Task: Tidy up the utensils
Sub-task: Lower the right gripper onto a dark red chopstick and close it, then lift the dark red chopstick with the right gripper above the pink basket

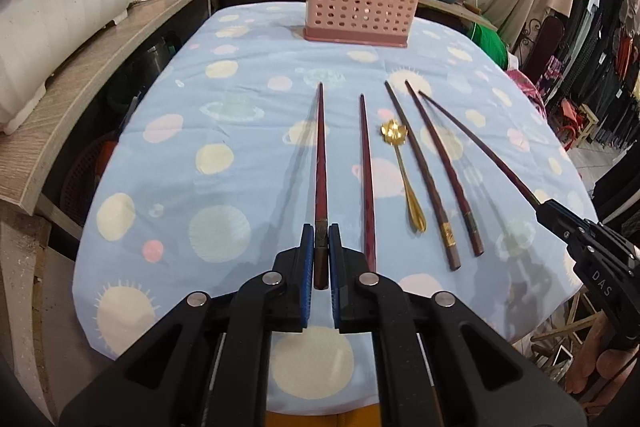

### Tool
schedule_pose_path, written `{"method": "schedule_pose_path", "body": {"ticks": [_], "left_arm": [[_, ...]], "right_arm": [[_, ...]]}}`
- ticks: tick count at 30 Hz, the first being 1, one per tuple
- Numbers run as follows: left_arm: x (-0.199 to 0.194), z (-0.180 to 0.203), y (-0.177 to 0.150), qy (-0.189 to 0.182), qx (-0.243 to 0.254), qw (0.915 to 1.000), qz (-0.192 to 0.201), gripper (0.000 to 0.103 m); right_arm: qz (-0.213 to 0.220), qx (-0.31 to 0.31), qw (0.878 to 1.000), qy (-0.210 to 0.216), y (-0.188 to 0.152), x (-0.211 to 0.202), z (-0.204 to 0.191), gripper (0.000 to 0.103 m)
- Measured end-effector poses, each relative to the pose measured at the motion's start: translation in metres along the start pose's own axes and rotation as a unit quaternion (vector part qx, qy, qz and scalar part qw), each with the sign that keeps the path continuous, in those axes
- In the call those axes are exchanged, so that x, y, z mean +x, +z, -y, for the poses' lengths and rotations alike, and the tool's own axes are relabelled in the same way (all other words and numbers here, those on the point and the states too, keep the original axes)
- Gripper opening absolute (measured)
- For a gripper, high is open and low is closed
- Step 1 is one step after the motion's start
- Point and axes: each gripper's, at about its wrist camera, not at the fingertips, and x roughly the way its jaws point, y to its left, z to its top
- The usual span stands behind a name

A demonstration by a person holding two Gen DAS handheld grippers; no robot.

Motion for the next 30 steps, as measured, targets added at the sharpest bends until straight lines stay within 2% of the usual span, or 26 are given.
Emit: {"method": "schedule_pose_path", "body": {"ticks": [7,17,30], "left_arm": [[-0.024,-0.010,0.032,-0.005,-0.021,0.9995,0.021,0.007],[-0.048,-0.010,0.082,-0.007,-0.026,0.9981,0.055,0.007],[-0.057,-0.013,0.175,-0.006,-0.031,0.9939,0.105,0.007]], "right_arm": [[0.028,0.017,0.999,0.006,0.037,-0.020,0.007,0.007],[0.075,0.032,0.997,0.012,0.095,-0.035,0.018,0.007],[0.121,0.042,0.992,0.018,0.177,-0.031,0.034,0.007]]}}
